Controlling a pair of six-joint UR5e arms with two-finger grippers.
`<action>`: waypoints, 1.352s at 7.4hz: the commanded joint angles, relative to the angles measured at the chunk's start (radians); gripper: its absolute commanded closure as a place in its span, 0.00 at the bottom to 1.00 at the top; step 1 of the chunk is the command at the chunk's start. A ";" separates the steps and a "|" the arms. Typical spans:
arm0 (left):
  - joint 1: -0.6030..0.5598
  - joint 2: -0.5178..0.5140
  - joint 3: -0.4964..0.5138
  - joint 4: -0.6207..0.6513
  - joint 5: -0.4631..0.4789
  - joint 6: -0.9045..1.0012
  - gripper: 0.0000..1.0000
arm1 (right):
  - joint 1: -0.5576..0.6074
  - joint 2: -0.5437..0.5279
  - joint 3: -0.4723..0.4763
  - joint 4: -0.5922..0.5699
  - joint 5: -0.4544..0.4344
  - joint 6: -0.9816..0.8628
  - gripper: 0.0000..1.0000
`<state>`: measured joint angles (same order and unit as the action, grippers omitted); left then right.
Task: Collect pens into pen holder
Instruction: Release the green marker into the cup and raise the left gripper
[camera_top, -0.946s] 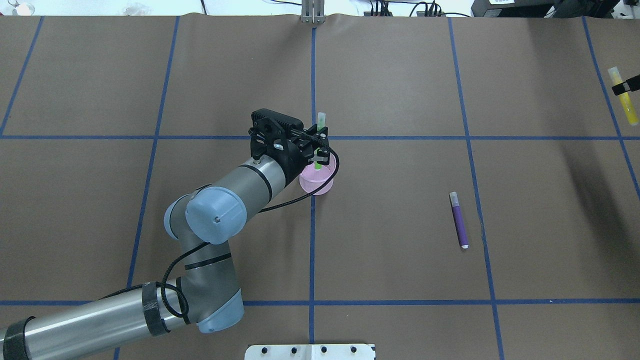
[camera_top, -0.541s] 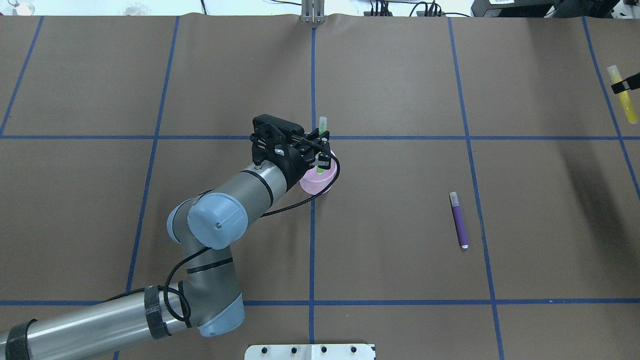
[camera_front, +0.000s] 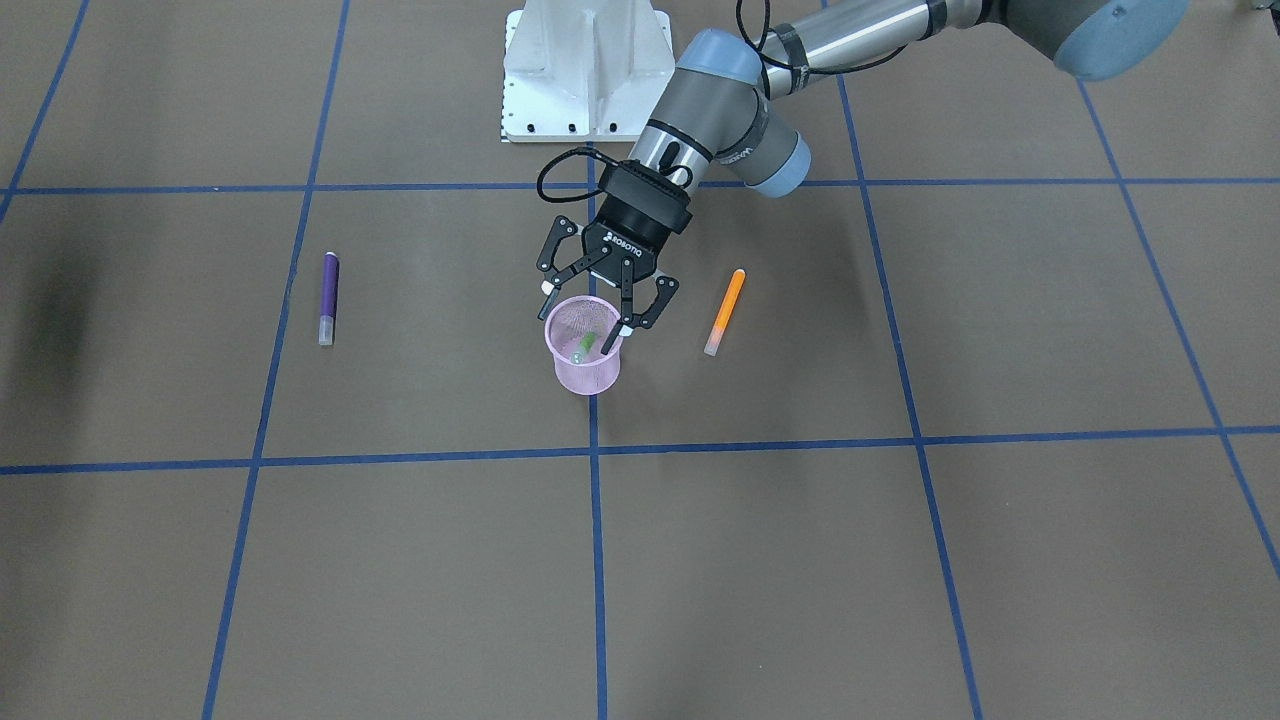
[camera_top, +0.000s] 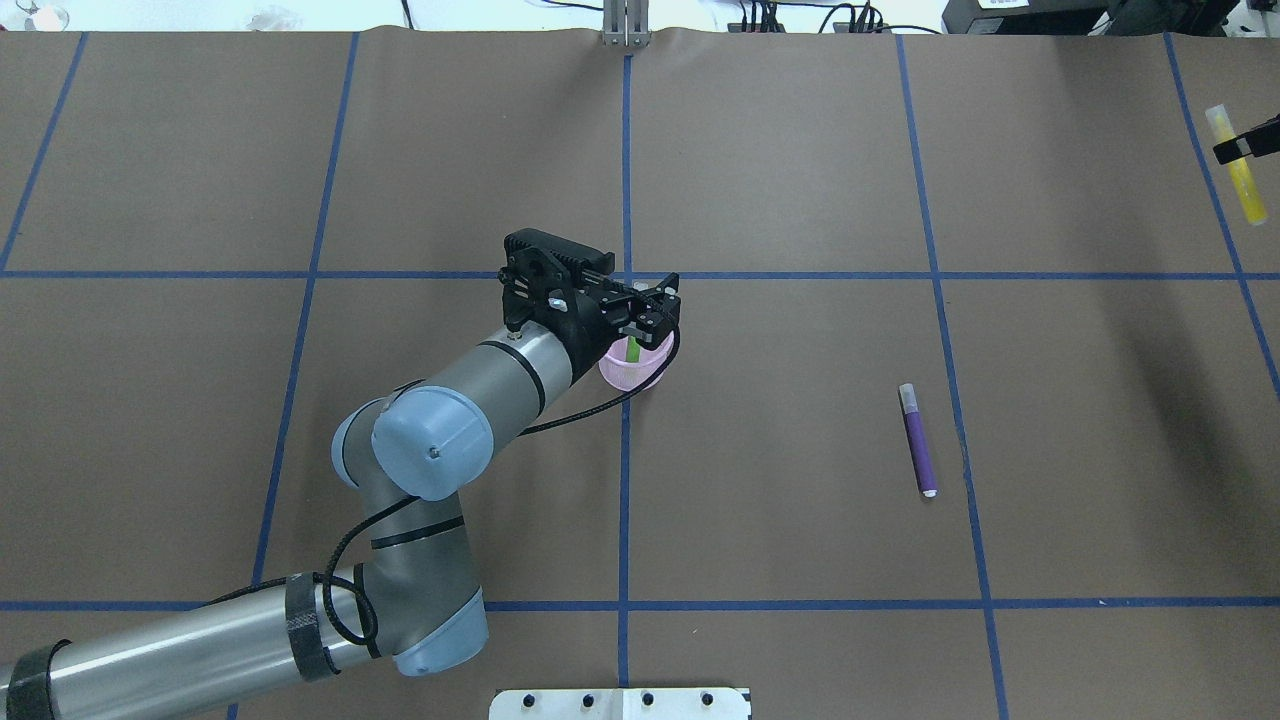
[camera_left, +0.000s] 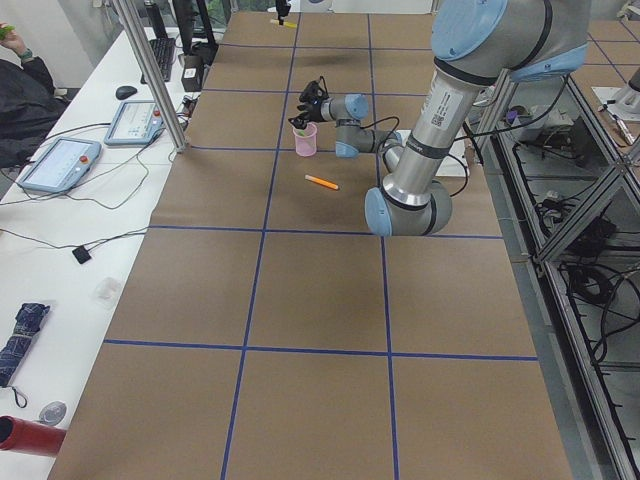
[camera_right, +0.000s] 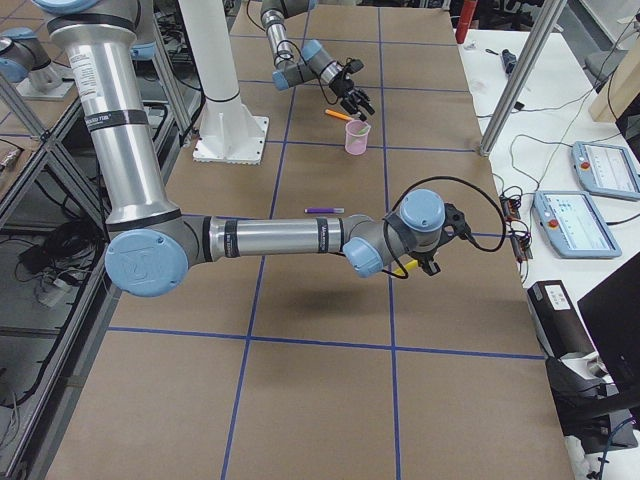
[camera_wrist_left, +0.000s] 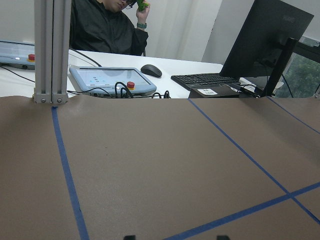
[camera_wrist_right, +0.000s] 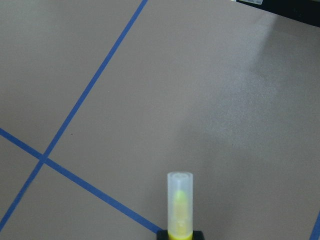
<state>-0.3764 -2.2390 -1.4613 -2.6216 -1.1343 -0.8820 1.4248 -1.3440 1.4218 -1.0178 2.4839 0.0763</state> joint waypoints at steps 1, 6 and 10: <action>-0.015 0.006 -0.010 0.005 -0.013 0.000 0.04 | 0.000 0.041 0.048 -0.001 0.000 0.002 1.00; -0.247 0.075 -0.402 0.701 -0.544 -0.011 0.02 | -0.003 0.098 0.187 0.021 -0.013 0.148 1.00; -0.289 0.075 -0.413 0.923 -0.772 -0.003 0.01 | -0.091 0.098 0.170 0.273 -0.133 0.418 1.00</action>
<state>-0.6626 -2.1662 -1.8789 -1.7485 -1.8572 -0.8861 1.3847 -1.2461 1.5964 -0.8448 2.4132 0.3826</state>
